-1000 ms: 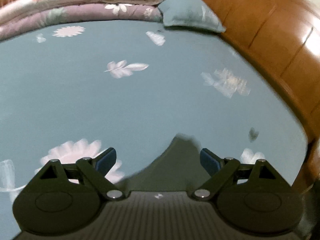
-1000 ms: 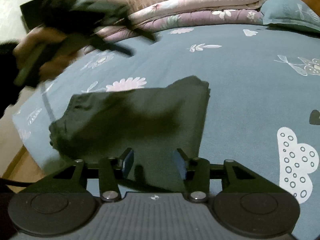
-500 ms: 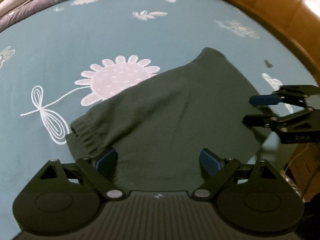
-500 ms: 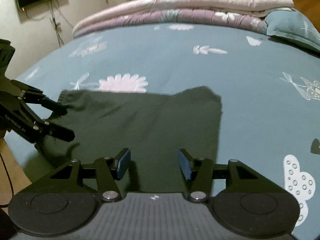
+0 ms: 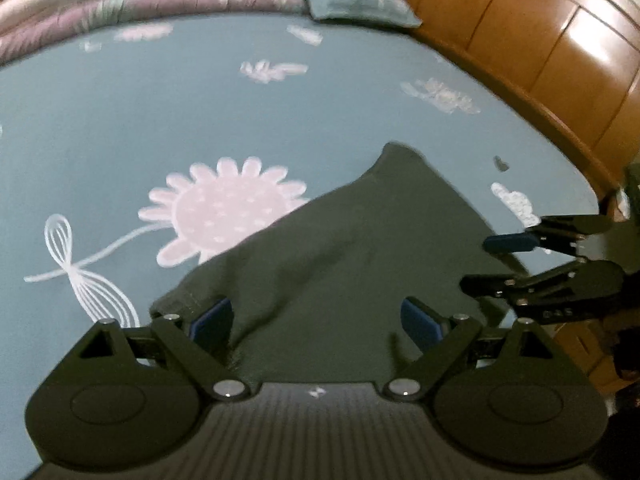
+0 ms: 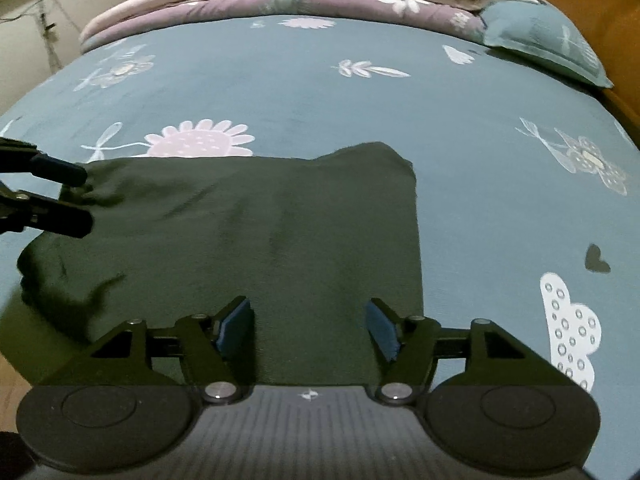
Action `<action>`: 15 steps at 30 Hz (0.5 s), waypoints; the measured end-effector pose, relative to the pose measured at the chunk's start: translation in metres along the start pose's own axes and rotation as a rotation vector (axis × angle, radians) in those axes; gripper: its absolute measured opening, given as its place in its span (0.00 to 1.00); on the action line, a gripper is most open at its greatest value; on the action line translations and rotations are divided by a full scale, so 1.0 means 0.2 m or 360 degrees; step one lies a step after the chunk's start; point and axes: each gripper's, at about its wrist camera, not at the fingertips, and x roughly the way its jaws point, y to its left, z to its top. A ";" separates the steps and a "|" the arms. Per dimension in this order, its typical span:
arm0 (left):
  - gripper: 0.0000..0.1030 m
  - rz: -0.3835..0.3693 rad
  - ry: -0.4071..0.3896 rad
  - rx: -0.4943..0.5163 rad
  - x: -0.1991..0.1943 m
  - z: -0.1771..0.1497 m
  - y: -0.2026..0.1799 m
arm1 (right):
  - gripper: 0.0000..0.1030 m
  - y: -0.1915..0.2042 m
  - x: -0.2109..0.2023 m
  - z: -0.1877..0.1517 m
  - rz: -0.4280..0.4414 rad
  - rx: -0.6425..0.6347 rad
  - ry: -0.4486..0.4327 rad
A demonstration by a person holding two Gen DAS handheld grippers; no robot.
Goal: Fold clothes
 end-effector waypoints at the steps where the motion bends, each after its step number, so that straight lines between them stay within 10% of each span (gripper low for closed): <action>1: 0.89 -0.0002 0.0008 -0.0001 0.00 0.01 0.00 | 0.68 0.00 0.00 0.00 -0.0013 0.0014 0.0001; 15: 0.89 -0.0128 0.0109 0.0115 -0.07 -0.14 -0.09 | 0.71 0.04 -0.01 -0.01 -0.0067 0.0034 -0.0002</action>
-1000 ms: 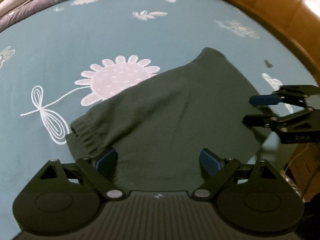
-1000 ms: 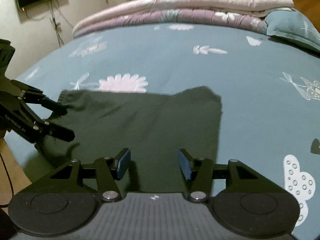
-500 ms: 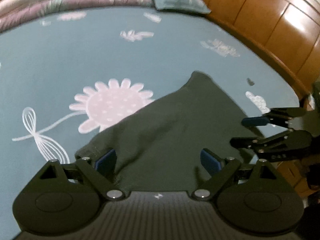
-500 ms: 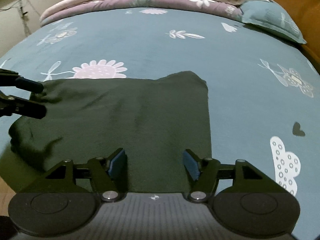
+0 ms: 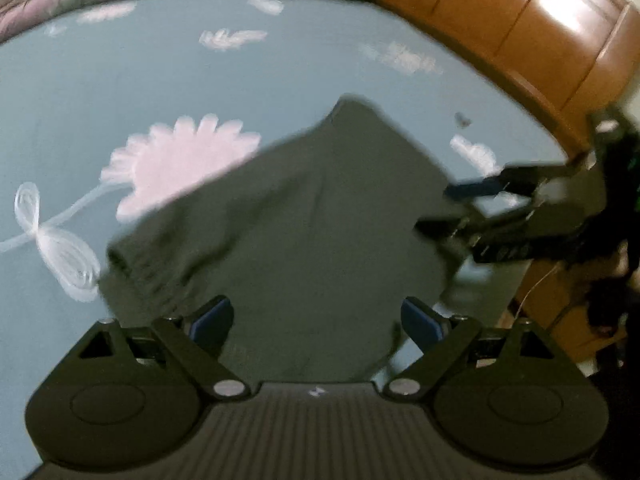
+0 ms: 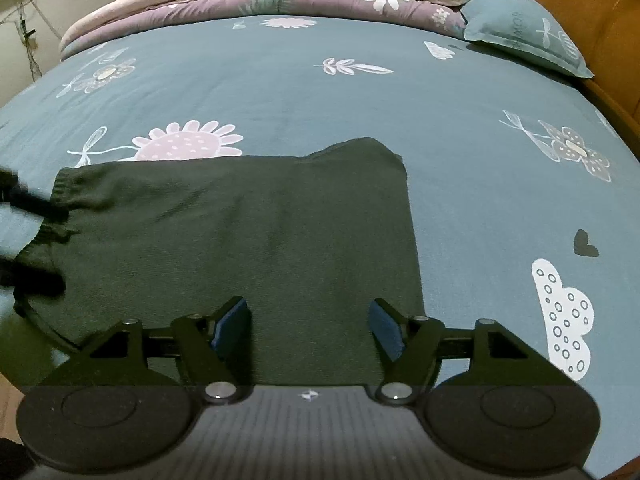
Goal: Fold clothes
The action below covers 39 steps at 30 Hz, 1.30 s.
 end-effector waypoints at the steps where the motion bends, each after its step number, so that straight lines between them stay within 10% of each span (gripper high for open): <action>1: 0.89 0.0004 -0.0005 0.0011 -0.01 -0.01 -0.01 | 0.71 0.00 0.00 0.00 0.0002 -0.0002 0.0001; 9: 0.89 -0.0075 -0.0161 -0.0009 -0.20 0.00 0.01 | 0.72 0.02 -0.02 0.01 0.0009 -0.0034 -0.0005; 18: 0.89 -0.0169 -0.0063 -0.0191 -0.13 -0.10 0.11 | 0.73 0.06 -0.05 0.02 0.0013 -0.0059 -0.0006; 29: 0.90 -0.0405 -0.0156 -0.1210 -0.15 -0.28 0.66 | 0.74 0.06 -0.10 0.06 0.0000 -0.0040 -0.0038; 39: 0.91 -0.0590 -0.0176 -0.1349 -0.01 -0.27 0.71 | 0.75 0.03 -0.06 0.06 0.0031 0.0071 0.0006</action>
